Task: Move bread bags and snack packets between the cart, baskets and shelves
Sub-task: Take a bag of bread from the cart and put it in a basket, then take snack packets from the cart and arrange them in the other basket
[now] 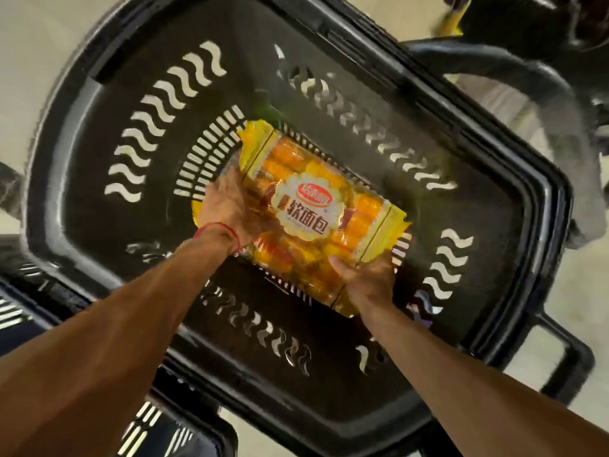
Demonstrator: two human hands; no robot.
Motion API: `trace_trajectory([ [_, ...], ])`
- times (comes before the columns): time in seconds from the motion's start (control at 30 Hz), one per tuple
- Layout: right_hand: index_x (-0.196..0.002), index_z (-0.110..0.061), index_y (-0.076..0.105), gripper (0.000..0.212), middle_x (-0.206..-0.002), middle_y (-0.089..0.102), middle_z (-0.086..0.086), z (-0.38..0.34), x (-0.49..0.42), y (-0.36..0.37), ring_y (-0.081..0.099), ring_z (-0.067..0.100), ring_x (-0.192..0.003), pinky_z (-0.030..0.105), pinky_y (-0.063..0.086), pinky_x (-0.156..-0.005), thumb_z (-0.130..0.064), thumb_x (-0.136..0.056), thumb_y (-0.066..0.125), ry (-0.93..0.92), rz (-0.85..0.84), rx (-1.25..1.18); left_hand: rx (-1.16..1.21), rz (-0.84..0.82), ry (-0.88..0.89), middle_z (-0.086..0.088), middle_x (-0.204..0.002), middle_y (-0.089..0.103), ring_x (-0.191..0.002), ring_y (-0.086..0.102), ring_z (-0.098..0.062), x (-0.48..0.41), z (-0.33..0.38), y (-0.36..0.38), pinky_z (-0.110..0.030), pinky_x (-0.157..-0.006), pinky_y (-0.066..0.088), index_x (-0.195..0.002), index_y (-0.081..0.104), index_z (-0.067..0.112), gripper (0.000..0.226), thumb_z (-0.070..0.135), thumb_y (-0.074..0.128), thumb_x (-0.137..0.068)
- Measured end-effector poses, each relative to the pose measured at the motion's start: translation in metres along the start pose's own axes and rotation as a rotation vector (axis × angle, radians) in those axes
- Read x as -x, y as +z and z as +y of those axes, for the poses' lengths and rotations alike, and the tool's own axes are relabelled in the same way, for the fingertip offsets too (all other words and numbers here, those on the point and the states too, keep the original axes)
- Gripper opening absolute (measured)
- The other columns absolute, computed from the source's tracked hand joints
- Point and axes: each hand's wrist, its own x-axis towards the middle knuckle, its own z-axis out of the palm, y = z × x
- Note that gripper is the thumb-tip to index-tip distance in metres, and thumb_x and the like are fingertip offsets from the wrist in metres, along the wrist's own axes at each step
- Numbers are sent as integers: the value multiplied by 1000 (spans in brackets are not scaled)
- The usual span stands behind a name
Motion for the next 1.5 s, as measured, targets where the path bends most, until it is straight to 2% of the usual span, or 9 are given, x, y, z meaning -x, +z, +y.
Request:
trace_trajectory([
  [0.1, -153, -17, 39, 110, -136, 65, 6, 8, -6, -2, 61, 26, -128, 48, 48, -112, -41, -59, 92, -8, -25, 69, -8, -5, -8, -12, -160, 33, -142, 33, -33, -1, -2, 7, -41, -120, 30, -162, 12, 14, 134, 46, 95, -61],
  [0.27, -153, -12, 44, 80, -144, 53, 12, -30, 50, -37, 51, 31, -134, 33, 40, -115, -30, -85, 83, -91, -73, 312, -217, -75, 99, -10, -171, -4, -158, 2, -27, 55, 10, -3, -33, -128, 7, -163, -6, 9, 114, 50, 71, -89],
  [0.47, -152, -18, 47, 65, -152, 46, 2, -97, 163, -123, 46, 27, -137, 42, 47, -107, -31, -93, 71, -485, -80, 747, -202, -26, 174, -6, -170, 14, -150, 23, -33, 204, 52, -62, -50, -119, 34, -164, 7, 19, 92, 46, 61, -95],
  [0.67, -145, -20, 55, 59, -147, 53, 1, -163, 282, -228, 46, 27, -137, 47, 43, -110, -47, -93, 56, -823, -56, 1088, -202, 55, 240, -8, -167, 25, -150, 26, -35, 360, 113, -139, -52, -119, 31, -163, 16, 19, 81, 42, 54, -95],
  [0.8, -149, -19, 54, 66, -156, 50, 8, -187, 344, -286, 42, 32, -146, 48, 32, -123, -51, -92, 51, -992, -37, 1147, -257, 143, 295, -8, -170, 19, -156, 14, -35, 446, 150, -183, -51, -125, 17, -163, 20, 19, 76, 42, 54, -99],
  [0.93, -155, -21, 46, 71, -164, 40, 7, -207, 397, -334, 32, 31, -154, 49, 20, -129, -57, -94, 39, -1027, -20, 1212, -339, 230, 345, -7, -170, 20, -153, 23, -37, 505, 173, -212, -53, -121, 25, -162, 23, 22, 74, 49, 51, -100],
  [1.1, -154, -17, 49, 68, -163, 42, 10, -218, 430, -389, 35, 34, -153, 53, 27, -125, -54, -98, 45, -1138, 87, 1132, -365, 252, 376, -8, -171, 12, -156, 15, -36, 556, 201, -226, -54, -125, 18, -164, 14, 21, 74, 55, 36, -101],
  [1.33, -157, -17, 46, 71, -163, 42, 10, -230, 413, -482, 32, 34, -154, 50, 21, -128, -57, -98, 46, -1262, 202, 1148, -435, 371, 448, -11, -164, 34, -149, 33, -37, 589, 269, -224, -58, -118, 32, -156, 38, 17, 74, 56, 47, -95],
  [1.5, -161, -21, 40, 74, -167, 37, 4, -244, 370, -563, 27, 30, -156, 48, 16, -129, -61, -100, 46, -1367, 286, 1207, -465, 493, 448, -9, -163, 35, -147, 36, -37, 597, 348, -211, -58, -116, 34, -155, 40, 19, 73, 57, 47, -92],
])
